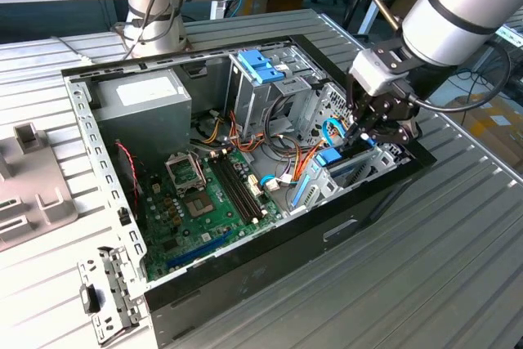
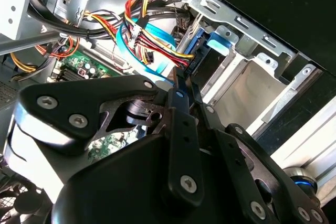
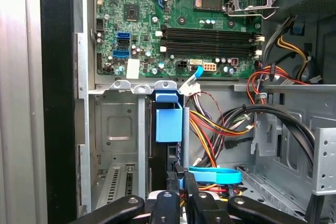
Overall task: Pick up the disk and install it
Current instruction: 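Insert the second disk wire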
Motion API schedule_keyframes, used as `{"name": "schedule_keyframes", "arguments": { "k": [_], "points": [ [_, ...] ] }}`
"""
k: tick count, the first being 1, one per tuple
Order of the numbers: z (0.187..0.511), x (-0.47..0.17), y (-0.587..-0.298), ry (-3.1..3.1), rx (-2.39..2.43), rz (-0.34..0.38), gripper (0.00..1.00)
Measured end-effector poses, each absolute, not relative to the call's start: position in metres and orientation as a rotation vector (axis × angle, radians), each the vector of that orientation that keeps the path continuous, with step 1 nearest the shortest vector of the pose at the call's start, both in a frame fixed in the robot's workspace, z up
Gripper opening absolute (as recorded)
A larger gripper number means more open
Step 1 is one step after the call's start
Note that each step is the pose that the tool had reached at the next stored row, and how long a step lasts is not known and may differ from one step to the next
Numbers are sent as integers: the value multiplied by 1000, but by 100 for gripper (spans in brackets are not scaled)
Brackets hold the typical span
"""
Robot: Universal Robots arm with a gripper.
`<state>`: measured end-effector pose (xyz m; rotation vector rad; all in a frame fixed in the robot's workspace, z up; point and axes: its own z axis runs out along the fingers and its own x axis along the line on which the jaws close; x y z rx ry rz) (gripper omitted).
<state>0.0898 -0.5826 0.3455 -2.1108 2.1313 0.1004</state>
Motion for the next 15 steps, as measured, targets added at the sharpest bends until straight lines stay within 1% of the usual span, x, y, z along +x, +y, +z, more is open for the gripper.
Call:
{"name": "schedule_keyframes", "arguments": {
  "k": [15],
  "points": [
    [348, 91, -584, 2131, -2111, 101, 16]
  ]
}}
